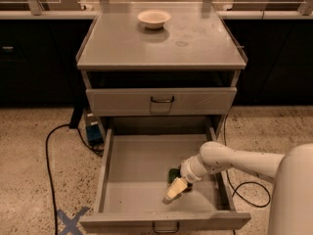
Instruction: Pick sponge from middle drawer and place on counter
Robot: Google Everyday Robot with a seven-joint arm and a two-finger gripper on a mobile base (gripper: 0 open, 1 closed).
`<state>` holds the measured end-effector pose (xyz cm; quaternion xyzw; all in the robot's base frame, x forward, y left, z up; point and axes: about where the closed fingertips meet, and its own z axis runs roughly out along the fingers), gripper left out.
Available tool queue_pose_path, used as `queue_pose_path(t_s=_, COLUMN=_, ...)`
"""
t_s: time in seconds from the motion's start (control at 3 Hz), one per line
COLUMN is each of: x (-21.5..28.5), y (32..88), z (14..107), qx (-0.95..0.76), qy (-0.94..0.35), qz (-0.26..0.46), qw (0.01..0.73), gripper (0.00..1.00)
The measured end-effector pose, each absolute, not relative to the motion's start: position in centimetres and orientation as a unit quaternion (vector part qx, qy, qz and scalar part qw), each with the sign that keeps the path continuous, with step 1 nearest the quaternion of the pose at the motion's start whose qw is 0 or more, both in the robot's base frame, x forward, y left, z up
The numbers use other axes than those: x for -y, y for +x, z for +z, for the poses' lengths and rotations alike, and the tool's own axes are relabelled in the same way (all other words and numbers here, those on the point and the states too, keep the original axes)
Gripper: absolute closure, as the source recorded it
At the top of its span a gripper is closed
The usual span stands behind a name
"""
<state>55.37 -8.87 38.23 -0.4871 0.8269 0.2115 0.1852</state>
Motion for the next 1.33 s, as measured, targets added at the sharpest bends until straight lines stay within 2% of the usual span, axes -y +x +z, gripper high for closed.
queue_pose_path(t_s=0.67, x=6.8, y=56.7, z=35.5, qx=-0.820, qy=-0.498, qz=0.212, qw=0.188, gripper=0.00)
queue_pose_path(t_s=1.33, x=7.9, y=56.1, z=34.0, qx=-0.827, qy=-0.491, qz=0.203, qw=0.183, gripper=0.00)
